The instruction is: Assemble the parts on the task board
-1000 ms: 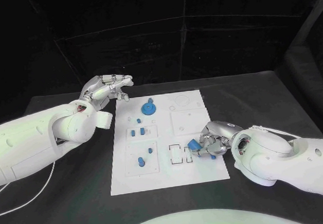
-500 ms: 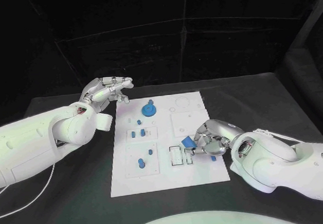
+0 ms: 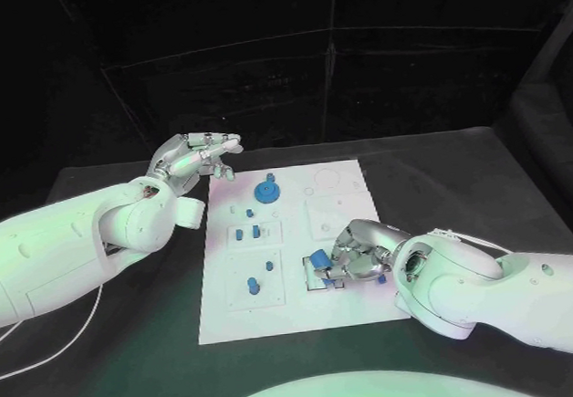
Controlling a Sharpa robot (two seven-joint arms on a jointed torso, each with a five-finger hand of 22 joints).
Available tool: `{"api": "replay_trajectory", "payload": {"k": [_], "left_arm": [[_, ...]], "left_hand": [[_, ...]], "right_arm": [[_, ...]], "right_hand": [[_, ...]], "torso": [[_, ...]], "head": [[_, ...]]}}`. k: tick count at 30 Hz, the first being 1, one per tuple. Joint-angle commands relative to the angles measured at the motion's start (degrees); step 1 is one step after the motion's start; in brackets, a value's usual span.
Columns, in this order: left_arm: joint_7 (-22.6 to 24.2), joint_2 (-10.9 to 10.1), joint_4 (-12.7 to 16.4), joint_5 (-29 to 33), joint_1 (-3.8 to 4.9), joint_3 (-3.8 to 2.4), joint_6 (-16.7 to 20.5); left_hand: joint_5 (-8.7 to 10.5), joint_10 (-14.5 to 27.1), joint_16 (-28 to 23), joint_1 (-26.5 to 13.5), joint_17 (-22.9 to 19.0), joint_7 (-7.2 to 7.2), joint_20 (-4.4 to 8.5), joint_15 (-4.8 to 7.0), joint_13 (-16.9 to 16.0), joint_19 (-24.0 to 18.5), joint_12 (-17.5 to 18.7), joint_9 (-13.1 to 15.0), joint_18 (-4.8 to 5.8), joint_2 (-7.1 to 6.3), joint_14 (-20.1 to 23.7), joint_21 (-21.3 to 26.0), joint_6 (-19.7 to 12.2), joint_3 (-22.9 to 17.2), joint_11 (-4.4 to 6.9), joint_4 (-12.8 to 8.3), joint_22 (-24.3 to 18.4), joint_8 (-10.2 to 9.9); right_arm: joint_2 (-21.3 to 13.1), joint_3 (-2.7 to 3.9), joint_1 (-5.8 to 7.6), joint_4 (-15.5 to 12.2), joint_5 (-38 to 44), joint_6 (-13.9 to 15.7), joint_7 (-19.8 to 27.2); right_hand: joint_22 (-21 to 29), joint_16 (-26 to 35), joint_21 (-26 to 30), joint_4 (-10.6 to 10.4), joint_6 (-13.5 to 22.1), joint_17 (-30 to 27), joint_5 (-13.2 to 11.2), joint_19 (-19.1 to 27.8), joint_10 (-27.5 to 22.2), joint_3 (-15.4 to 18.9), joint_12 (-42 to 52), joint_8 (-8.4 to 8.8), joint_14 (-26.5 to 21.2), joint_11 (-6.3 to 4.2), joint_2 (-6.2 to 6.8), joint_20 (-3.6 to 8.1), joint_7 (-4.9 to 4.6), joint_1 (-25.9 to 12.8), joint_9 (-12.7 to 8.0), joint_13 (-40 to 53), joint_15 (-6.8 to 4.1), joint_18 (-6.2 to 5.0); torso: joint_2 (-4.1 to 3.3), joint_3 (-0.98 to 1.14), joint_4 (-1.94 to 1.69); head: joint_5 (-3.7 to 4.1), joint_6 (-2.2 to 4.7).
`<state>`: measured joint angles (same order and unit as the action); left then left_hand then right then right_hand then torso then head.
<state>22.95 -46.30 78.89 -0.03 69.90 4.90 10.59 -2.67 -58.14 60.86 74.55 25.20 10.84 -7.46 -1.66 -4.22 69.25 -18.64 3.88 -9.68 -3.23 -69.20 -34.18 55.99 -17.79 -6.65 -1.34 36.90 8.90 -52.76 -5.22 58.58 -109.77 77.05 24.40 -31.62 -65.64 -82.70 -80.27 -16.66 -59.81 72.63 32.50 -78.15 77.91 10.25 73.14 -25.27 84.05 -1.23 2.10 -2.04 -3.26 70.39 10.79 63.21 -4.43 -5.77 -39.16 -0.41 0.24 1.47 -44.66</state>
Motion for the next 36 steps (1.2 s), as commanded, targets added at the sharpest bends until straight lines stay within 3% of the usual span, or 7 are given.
{"api": "replay_trajectory", "payload": {"k": [1,14,19,22,25,31,36], "left_arm": [[0.2,0.1,0.2,0.1,0.08,-0.03,-0.8],[0.3,-0.1,0.3,0.1,0.09,-0.03,-0.8],[0.3,-0.1,0.3,0.1,0.09,-0.03,-0.8],[0.2,-0.1,0.3,0.1,0.09,-0.03,-0.8],[0.2,-0.1,0.2,0.1,0.09,-0.03,-0.8],[0.1,-0.1,0.2,0.1,0.09,-0.03,-0.9],[0.1,-0.2,0.2,0.1,0.09,-0.03,-0.9]], "left_hand": [[-0.23,0.4,0.1,0.3,-0.1,0.11,0.11,-0.05,-0.1,0.3,-0.2,0.1,-0.79,-0.01,0.3,0.2,-0.3,0.4,-0.11,0.1,-0.1,0.4],[-0.23,0.4,0.1,0.3,-0.1,0.11,0.11,-0.05,-0.1,0.3,-0.2,0.1,-0.79,-0.01,0.3,0.2,-0.3,0.4,-0.11,0.1,-0.1,0.4],[-0.23,0.4,0.1,0.3,-0.1,0.11,0.11,-0.05,-0.1,0.3,-0.2,0.1,-0.79,-0.01,0.3,0.2,-0.3,0.4,-0.11,0.1,-0.1,0.4],[-0.23,0.4,0.1,0.3,-0.1,0.11,0.11,-0.05,-0.1,0.3,-0.2,0.1,-0.79,-0.01,0.3,0.2,-0.3,0.4,-0.11,0.1,-0.1,0.4],[-0.24,0.5,0.1,0.3,-0.1,0.13,0.11,-0.06,0.0,0.4,-0.3,0.1,-0.78,0.03,0.3,0.2,-0.4,0.5,-0.13,0.2,-0.1,0.4],[-0.24,0.5,0.1,0.3,-0.1,0.13,0.11,-0.06,0.0,0.4,-0.3,0.1,-0.78,0.03,0.3,0.2,-0.4,0.5,-0.13,0.2,-0.1,0.4],[-0.24,0.5,0.1,0.3,-0.1,0.13,0.11,-0.06,0.0,0.4,-0.3,0.1,-0.78,0.03,0.3,0.2,-0.4,0.5,-0.13,0.2,-0.1,0.4]], "right_arm": [[0.5,0.03,0.07,0.4,-2.2,-3.2,-0.8],[2.1,0.03,0.07,1.6,-2.2,-2.8,-1.4],[2.4,0.03,0.07,2.0,-2.0,-2.0,-1.4],[2.5,0.03,0.07,2.3,-1.5,-1.4,-1.5],[2.6,0.03,0.07,2.5,-1.1,-1.4,-1.8],[2.6,0.03,0.07,2.4,-0.7,-1.8,-1.5],[2.5,0.03,0.07,2.0,-0.3,-2.3,-0.9]], "right_hand": [[-0.1,-0.3,-0.2,-0.1,-0.7,0.1,-0.5,-0.1,0.4,0.5,-0.3,-0.39,3.0,0.00,-0.20,0.28,0.28,-0.6,0.2,0.0,-0.38,1.03],[-0.2,-0.3,-0.2,0.0,-1.6,0.4,-4.1,-0.1,0.8,1.4,-0.7,-0.16,3.1,-0.33,-0.23,0.63,0.63,-1.3,1.1,0.4,-0.68,1.04],[0.1,-0.2,0.0,-0.2,-1.8,0.2,-16.4,0.1,0.8,2.7,-1.2,0.14,3.0,-0.29,1.04,0.67,0.63,-4.8,1.9,0.5,-0.68,1.01],[0.8,0.1,0.4,-0.4,-1.4,-0.3,-25.4,0.5,0.5,1.5,-1.9,0.55,2.9,-0.25,5.08,0.61,0.38,-9.4,2.5,0.2,-0.50,0.86],[1.1,0.2,0.6,-0.4,-1.1,-0.4,-28.6,0.6,0.3,1.4,-2.3,0.82,2.9,-0.04,7.92,0.52,0.33,-12.2,2.7,-0.1,-0.49,0.81],[1.2,0.1,0.6,-0.5,-0.9,-0.2,-29.1,0.7,0.0,1.7,-2.7,1.04,2.9,0.05,9.38,0.44,0.24,-14.2,3.0,-0.5,-0.41,0.79],[1.1,0.1,0.6,-0.4,-0.9,0.0,-26.2,0.6,0.1,0.4,-2.8,1.17,2.9,0.11,8.04,0.35,0.19,-12.5,3.3,-0.2,-0.34,0.81]], "torso": [[0.00,-0.01,-0.04],[0.02,0.04,0.01],[0.04,0.02,0.08],[0.04,0.04,0.08],[0.05,0.03,0.07],[0.06,0.07,0.07],[0.07,0.12,0.12]], "head": [[-0.09,-0.08],[-0.40,-0.17],[-0.50,-0.24],[-0.46,-0.23],[-0.46,-0.23],[-0.38,-0.25],[-0.39,-0.26]]}}
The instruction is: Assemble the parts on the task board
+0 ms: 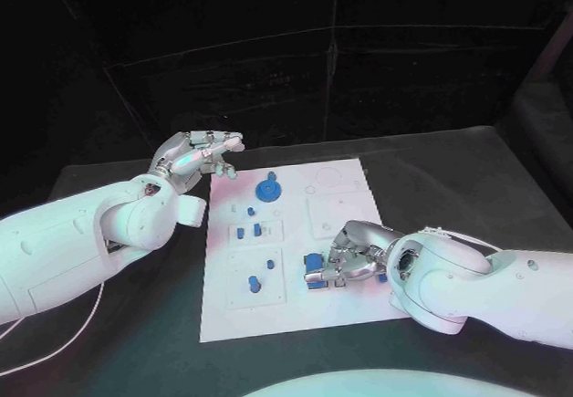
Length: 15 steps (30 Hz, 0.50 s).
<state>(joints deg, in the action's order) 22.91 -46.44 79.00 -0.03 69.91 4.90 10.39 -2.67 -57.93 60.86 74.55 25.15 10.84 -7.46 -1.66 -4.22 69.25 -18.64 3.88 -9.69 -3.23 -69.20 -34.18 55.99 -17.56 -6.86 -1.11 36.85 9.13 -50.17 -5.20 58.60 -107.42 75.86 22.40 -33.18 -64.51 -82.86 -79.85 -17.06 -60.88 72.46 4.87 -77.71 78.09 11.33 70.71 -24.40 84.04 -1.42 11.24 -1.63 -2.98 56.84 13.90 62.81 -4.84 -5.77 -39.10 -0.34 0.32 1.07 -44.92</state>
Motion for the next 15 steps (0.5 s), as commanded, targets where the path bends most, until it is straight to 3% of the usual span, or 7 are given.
{"api": "replay_trajectory", "payload": {"k": [1,5,7,10,15], "left_arm": [[0.2,0.0,0.1,0.1,0.08,-0.04,-0.7],[0.1,0.0,0.0,0.1,0.08,-0.03,-0.8],[0.1,0.0,0.0,0.1,0.08,-0.03,-0.8],[0.1,0.0,0.0,0.1,0.08,-0.03,-0.8],[0.1,0.0,0.0,0.1,0.08,-0.03,-0.8]], "left_hand": [[-0.23,0.3,0.1,0.3,0.0,0.12,0.11,-0.06,0.0,0.4,-0.3,0.1,-0.78,0.03,0.3,0.2,-0.4,0.3,0.08,-0.1,-0.1,0.2],[-0.23,0.3,0.1,0.3,0.0,0.12,0.11,-0.06,0.0,0.4,-0.3,0.1,-0.78,0.03,0.3,0.2,-0.4,0.3,0.08,-0.1,-0.1,0.2],[-0.23,0.3,0.1,0.3,0.0,0.12,0.11,-0.06,0.0,0.4,-0.3,0.1,-0.78,0.03,0.3,0.2,-0.4,0.3,0.08,-0.1,-0.1,0.2],[-0.23,0.3,0.1,0.3,0.0,0.12,0.11,-0.06,0.0,0.4,-0.3,0.1,-0.78,0.03,0.3,0.2,-0.4,0.3,0.08,-0.1,-0.1,0.2],[-0.23,0.3,0.1,0.3,0.0,0.12,0.11,-0.06,0.0,0.4,-0.3,0.1,-0.78,0.03,0.3,0.2,-0.4,0.3,0.08,-0.1,-0.1,0.2]], "right_arm": [[-0.1,0.01,0.04,-0.5,1.0,-0.4,0.9],[-0.2,0.01,0.04,-0.8,1.5,-1.0,1.1],[-0.3,0.01,0.04,-0.8,2.2,-1.3,0.9],[-0.3,0.01,0.04,-0.9,3.4,-1.2,0.3],[-0.3,0.01,0.04,-0.9,5.0,-0.5,-0.8]], "right_hand": [[-0.2,0.2,0.2,0.1,0.1,0.4,2.1,0.1,0.0,-1.1,-0.3,0.31,3.0,0.29,-1.65,-0.08,-0.07,1.8,0.3,0.4,0.08,0.83],[-0.7,-0.1,0.0,1.1,-0.2,0.9,4.2,-0.1,0.3,-3.3,-0.1,0.21,3.1,0.16,-4.47,0.00,0.11,8.3,1.0,0.9,-0.04,0.89],[-0.8,-0.2,-0.1,3.1,-0.4,1.2,6.2,-0.2,0.3,-4.6,-0.1,0.15,3.1,0.02,-5.59,0.09,0.20,12.8,1.2,1.2,-0.13,0.91],[-1.1,-0.4,-0.2,5.3,-0.7,1.6,6.7,-0.3,0.5,-5.3,0.0,0.00,3.2,-0.08,-6.44,0.18,0.29,16.7,1.6,1.5,-0.22,0.98],[-1.4,-0.6,-0.3,6.1,-1.1,2.2,6.5,-0.5,0.8,-5.5,0.2,-0.19,3.3,-0.23,-7.61,0.26,0.48,18.1,1.9,2.1,-0.32,1.03]], "torso": [[0.02,0.06,0.05],[0.00,0.05,0.07],[0.01,0.05,0.07],[0.02,0.01,-0.03],[-0.03,0.01,-0.07]], "head": [[-0.01,0.03],[-0.06,0.16],[-0.04,0.15],[0.01,0.12],[-0.05,0.07]]}}
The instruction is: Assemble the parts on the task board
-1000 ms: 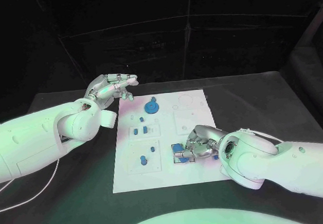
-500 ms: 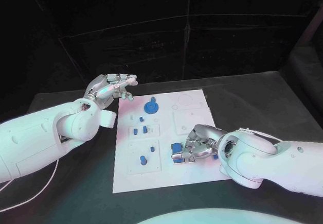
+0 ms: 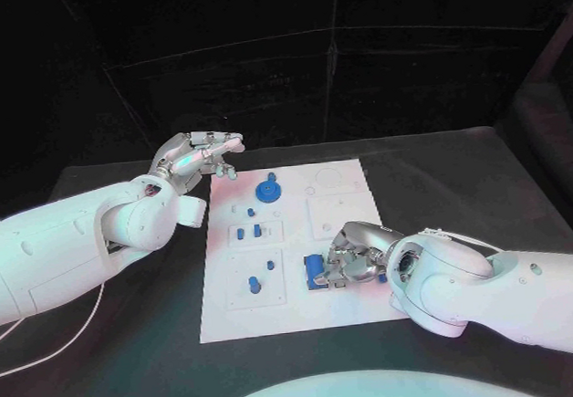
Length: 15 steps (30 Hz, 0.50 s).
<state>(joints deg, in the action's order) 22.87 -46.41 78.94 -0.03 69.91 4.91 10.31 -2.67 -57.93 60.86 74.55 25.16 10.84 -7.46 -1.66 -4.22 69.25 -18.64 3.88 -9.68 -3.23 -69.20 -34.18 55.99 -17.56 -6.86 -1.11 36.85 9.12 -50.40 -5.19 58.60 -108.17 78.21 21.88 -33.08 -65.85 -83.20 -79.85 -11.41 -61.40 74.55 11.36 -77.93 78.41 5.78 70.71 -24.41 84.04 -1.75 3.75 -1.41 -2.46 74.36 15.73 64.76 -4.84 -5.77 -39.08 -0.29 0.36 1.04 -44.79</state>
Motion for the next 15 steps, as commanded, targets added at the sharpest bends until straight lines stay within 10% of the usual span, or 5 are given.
{"api": "replay_trajectory", "payload": {"k": [1,15], "left_arm": [[0.2,0.0,0.0,0.1,0.08,-0.04,-0.7],[0.1,-0.2,0.0,0.1,0.08,-0.03,-0.7]], "left_hand": [[-0.24,0.3,0.1,0.3,-0.1,0.12,0.11,-0.06,0.0,0.4,-0.3,0.1,-0.78,0.03,0.3,0.2,-0.4,0.3,0.08,-0.1,-0.1,0.2],[-0.24,0.3,0.1,0.3,-0.1,0.12,0.11,-0.06,0.0,0.4,-0.3,0.1,-0.78,0.03,0.3,0.2,-0.4,0.3,0.08,-0.1,-0.1,0.2]], "right_arm": [[-0.1,0.00,0.04,-0.2,2.8,0.1,-0.9],[-3.8,0.01,0.05,-2.8,0.1,4.5,3.2]], "right_hand": [[-0.1,-0.3,-0.3,0.5,-0.6,0.1,0.0,-0.2,0.5,0.0,0.2,-0.19,3.3,0.09,-0.13,0.04,-0.03,0.6,0.1,0.1,-0.33,1.03],[0.6,0.0,0.1,-2.5,1.3,-0.3,-0.2,0.2,0.1,4.1,-0.5,1.09,3.2,0.69,1.14,-0.26,-0.75,-3.6,0.3,-0.3,0.10,0.91]], "torso": [[-0.03,-0.05,-0.08],[0.08,-0.01,0.04]], "head": [[-0.05,-0.10],[-0.01,-0.14]]}}
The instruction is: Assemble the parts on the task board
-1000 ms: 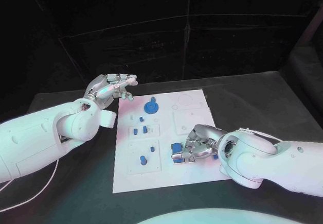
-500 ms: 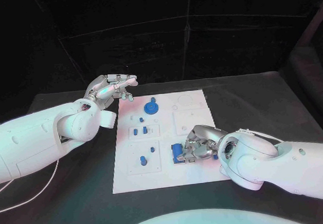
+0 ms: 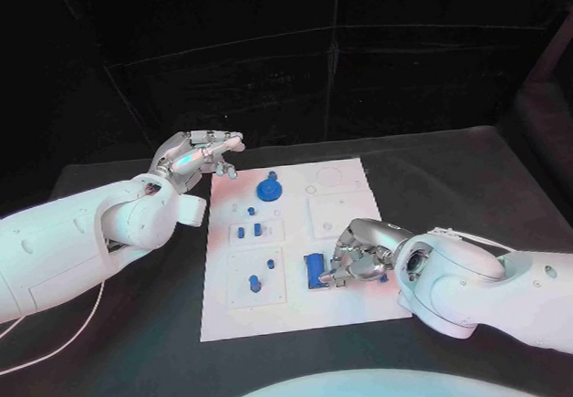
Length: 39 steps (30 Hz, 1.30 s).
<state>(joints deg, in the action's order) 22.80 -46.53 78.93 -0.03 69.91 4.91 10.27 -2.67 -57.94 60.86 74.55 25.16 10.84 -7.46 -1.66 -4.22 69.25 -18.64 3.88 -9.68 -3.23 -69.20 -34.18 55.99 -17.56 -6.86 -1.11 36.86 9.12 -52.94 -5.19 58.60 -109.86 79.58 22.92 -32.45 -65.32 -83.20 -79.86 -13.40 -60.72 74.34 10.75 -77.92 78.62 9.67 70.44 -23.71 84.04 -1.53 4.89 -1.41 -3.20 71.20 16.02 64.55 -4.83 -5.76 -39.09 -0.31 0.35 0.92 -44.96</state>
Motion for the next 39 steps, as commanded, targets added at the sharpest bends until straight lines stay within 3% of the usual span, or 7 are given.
{"api": "replay_trajectory", "payload": {"k": [1,11,15,21,28,33,39], "left_arm": [[0.1,-0.1,0.0,0.1,0.08,-0.03,-0.7],[0.1,0.1,-0.1,0.1,0.07,0.05,-0.6],[0.1,0.0,0.1,0.1,0.07,0.32,-0.6],[0.1,-0.2,0.1,0.1,0.06,0.48,-0.6],[0.0,-0.2,0.1,0.1,0.06,0.74,-0.7],[0.0,-0.2,0.1,0.1,0.06,0.80,-0.7],[0.0,-0.2,0.1,0.1,0.06,0.81,-0.7]], "left_hand": [[-0.24,0.3,0.1,0.3,-0.1,0.12,0.11,-0.06,0.0,0.4,-0.3,0.1,-0.78,0.03,0.3,0.2,-0.4,0.3,0.08,-0.1,-0.1,0.2],[-0.24,0.4,0.2,0.4,-0.1,0.12,0.11,-0.07,0.0,0.4,-0.4,0.1,-0.78,0.10,0.3,0.3,-0.5,0.4,0.08,-0.1,-0.1,0.2],[-0.24,0.4,0.2,0.4,-0.1,0.12,0.11,-0.07,0.0,0.4,-0.4,0.1,-0.78,0.10,0.3,0.3,-0.5,0.4,0.08,-0.1,-0.1,0.2],[-0.24,0.4,0.2,0.4,-0.1,0.12,0.11,-0.07,0.0,0.4,-0.4,0.1,-0.78,0.10,0.3,0.3,-0.5,0.4,0.08,-0.1,-0.1,0.2],[-0.24,0.4,0.2,0.5,-0.1,0.11,0.11,-0.06,0.0,0.5,-0.4,0.1,-0.78,0.18,0.2,0.3,-0.5,0.4,0.09,-0.1,-0.1,0.3],[-0.24,0.5,0.2,0.6,-0.1,0.10,0.11,-0.06,0.0,0.5,-0.5,0.1,-0.78,0.22,0.2,0.3,-0.5,0.4,0.10,-0.1,-0.2,0.3],[-0.24,0.5,0.2,0.6,-0.1,0.10,0.11,-0.06,0.0,0.5,-0.5,0.1,-0.78,0.22,0.2,0.3,-0.5,0.4,0.10,-0.1,-0.2,0.3]], "right_arm": [[-1.9,0.01,0.06,-1.6,-1.7,3.9,2.6],[-11.4,0.05,1.11,-5.1,-3.3,3.6,1.2],[-13.9,0.03,1.30,-4.9,-0.8,0.9,-0.3],[-14.3,0.01,1.30,-4.1,2.4,-1.3,-1.6],[-13.6,-0.02,1.26,-2.9,4.5,-5.4,-3.5],[-11.9,-0.03,1.11,-1.8,4.9,-6.6,-3.7],[-10.3,-0.03,0.82,-0.8,5.5,-6.7,-3.7]], "right_hand": [[0.3,0.0,0.2,-0.8,1.0,-0.2,0.9,0.3,-0.3,0.3,-0.4,0.70,3.2,0.58,-0.17,-0.31,-0.16,-0.5,-0.1,-0.2,0.17,0.87],[-0.7,-0.5,-0.2,-1.3,2.2,1.1,5.2,-0.2,0.0,0.0,0.0,2.44,3.4,1.11,-2.74,-0.78,-0.82,2.3,-0.2,0.7,0.64,1.03],[-0.7,-0.5,-0.2,-1.0,2.1,1.0,6.2,-0.2,0.0,0.2,-0.1,2.86,3.4,1.18,-2.83,-0.84,-0.90,3.0,-0.2,0.6,0.70,1.03],[-0.6,-0.4,-0.1,-1.1,2.0,0.8,6.6,-0.1,-0.1,0.5,-0.3,3.03,3.3,1.22,-2.76,-0.89,-0.92,3.0,-0.2,0.5,0.74,1.01],[0.0,-0.1,0.2,-2.1,1.6,0.4,7.3,0.2,-0.4,1.7,-0.8,3.46,3.2,1.27,-2.46,-1.01,-0.93,2.1,-0.2,0.1,0.82,0.90],[0.2,0.0,0.3,-2.2,1.5,0.2,7.3,0.4,-0.5,2.0,-1.0,3.57,3.2,1.27,-2.16,-1.03,-0.92,2.1,-0.2,-0.1,0.83,0.85],[0.5,0.1,0.4,-2.3,1.6,0.0,7.2,0.6,-0.7,2.2,-1.2,3.75,3.1,1.30,-1.84,-1.04,-0.96,2.2,-0.2,-0.2,0.84,0.78]], "torso": [[0.11,0.00,0.10],[0.26,-0.05,0.43],[0.11,-0.09,0.48],[0.00,0.24,0.94],[0.08,-0.23,0.44],[0.07,-0.04,0.39],[0.10,-0.13,0.38]], "head": [[0.13,0.05],[1.11,0.21],[2.52,0.67],[2.91,0.81],[3.57,0.53],[3.34,0.49],[3.20,0.65]]}}
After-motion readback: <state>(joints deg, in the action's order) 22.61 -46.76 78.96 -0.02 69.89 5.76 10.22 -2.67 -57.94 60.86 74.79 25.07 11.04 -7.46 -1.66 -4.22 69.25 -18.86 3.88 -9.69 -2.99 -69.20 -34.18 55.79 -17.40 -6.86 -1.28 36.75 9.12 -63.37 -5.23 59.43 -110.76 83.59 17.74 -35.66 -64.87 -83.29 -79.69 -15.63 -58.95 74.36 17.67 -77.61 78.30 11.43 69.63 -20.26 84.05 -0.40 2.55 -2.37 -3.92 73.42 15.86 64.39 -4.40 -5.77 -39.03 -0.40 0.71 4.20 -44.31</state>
